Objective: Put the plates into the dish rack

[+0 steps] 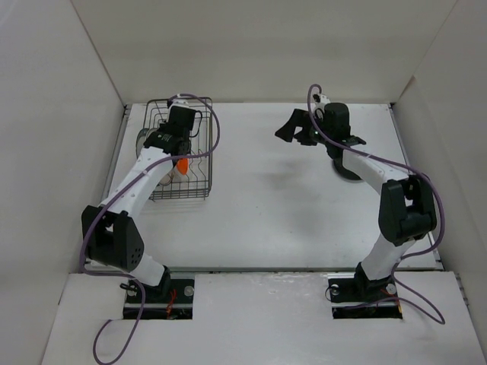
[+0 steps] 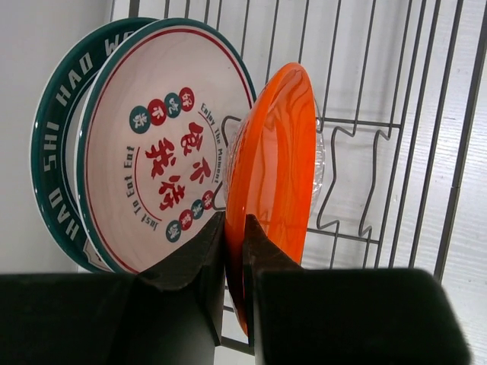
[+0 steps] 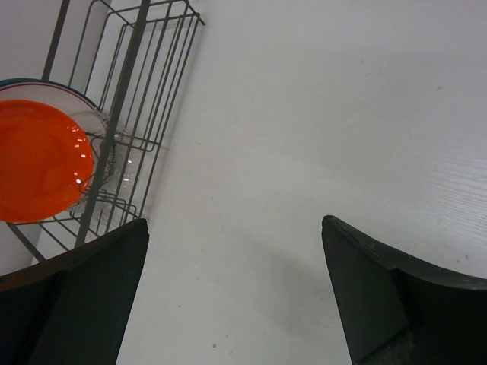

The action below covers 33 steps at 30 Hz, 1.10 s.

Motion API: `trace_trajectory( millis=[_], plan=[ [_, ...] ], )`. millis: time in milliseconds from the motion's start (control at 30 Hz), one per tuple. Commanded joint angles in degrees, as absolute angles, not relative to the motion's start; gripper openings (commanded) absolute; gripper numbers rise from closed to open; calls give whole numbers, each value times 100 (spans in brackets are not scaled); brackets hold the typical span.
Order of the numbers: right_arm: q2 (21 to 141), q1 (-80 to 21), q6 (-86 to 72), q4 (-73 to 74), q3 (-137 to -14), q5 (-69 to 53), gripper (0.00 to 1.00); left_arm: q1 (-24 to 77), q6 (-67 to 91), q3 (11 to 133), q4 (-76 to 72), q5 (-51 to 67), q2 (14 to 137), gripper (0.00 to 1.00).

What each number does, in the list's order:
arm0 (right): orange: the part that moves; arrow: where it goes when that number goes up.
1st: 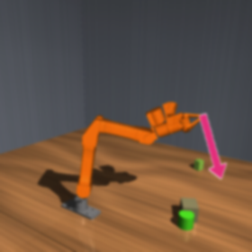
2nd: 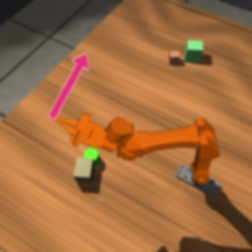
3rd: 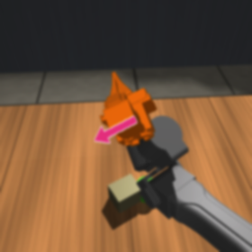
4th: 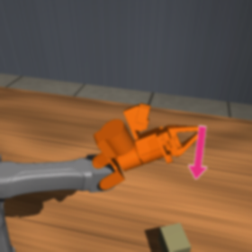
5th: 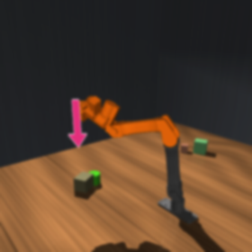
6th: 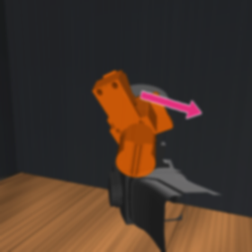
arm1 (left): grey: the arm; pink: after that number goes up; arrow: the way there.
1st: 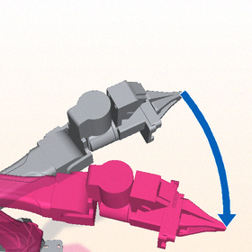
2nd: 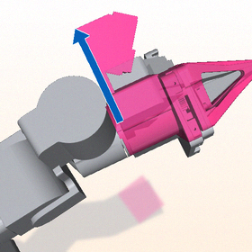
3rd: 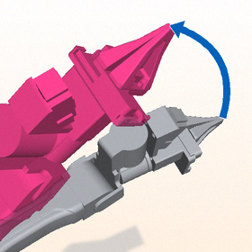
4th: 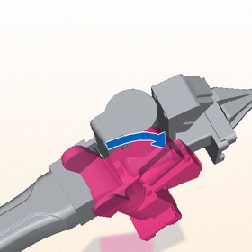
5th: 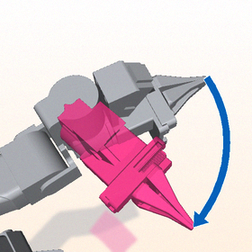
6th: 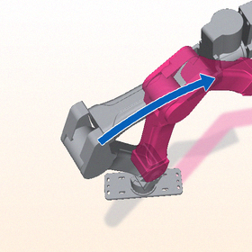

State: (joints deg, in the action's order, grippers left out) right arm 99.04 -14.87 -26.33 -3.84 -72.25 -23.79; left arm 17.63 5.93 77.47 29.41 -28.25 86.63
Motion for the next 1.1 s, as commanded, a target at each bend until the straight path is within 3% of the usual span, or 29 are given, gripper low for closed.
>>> trace_trajectory(
  millis=[0,200,400,600,633,700,833,1067],
  plan=[
    [9659,-1380,-2505,-545,-7242,-2522,100,1784,668,7804,2725,-2743,8613,0],
    [9659,-1380,-2453,-545,-7242,-2575,100,1784,606,7752,2725,-2681,8718,0],
    [9527,-1205,-2452,-545,-7189,-2506,100,1784,554,7682,2725,-2541,8780,32],
    [8913,-853,-2188,244,-7040,-1584,100,1784,352,8259,3074,-2049,8561,48],
    [8808,-731,-2188,446,-6979,-903,100,1784,265,8410,3146,-1891,8447,50],
    [8431,-555,-2362,904,-6637,-110,100,1784,211,8804,3233,-1514,8298,72],
    [7902,402,-3031,1063,-5732,632,100,1784,-157,9412,3507,-617,8112,100],
    [8085,1511,-3410,1038,-4905,686,100,1784,-343,9677,3560,893,8173,100]
  ],
)
